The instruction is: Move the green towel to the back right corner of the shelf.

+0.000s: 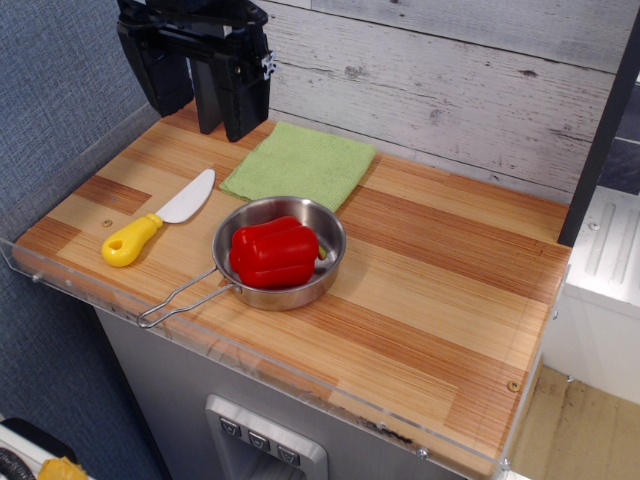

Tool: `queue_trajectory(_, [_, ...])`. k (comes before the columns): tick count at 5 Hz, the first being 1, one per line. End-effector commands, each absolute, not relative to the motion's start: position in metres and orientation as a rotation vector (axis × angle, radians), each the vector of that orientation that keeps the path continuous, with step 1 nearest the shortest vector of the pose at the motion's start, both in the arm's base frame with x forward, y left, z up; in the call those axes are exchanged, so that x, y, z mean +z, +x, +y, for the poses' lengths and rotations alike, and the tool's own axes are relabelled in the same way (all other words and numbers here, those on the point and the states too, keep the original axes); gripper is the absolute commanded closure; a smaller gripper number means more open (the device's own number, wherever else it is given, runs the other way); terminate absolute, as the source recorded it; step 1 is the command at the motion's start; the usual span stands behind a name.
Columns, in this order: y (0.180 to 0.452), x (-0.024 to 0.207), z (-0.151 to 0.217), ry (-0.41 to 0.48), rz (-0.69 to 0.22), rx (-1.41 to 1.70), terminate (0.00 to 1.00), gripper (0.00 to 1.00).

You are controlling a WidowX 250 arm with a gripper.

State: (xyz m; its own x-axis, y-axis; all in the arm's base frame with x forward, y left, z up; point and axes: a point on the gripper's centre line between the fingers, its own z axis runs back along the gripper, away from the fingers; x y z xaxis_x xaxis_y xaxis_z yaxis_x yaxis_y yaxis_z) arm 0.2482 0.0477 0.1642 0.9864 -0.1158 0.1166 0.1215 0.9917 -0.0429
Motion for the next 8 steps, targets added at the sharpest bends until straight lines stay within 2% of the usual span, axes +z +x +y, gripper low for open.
queue_trajectory(1, [0.248, 0.164, 0.048, -0.050, -0.114, -0.119, 0.00, 0.00])
queue_trajectory(3, [0.278, 0.159, 0.048, -0.024, -0.130, -0.131, 0.00, 0.00])
queue_trajectory(5, [0.313, 0.131, 0.053, 0.035, -0.170, -0.129, 0.00, 0.00])
queue_trajectory(6, [0.337, 0.111, 0.057, 0.029, -0.176, -0.109, 0.00, 0.00])
queue_trajectory(8, [0.380, 0.073, 0.076, -0.070, -0.170, -0.046, 0.00, 0.00])
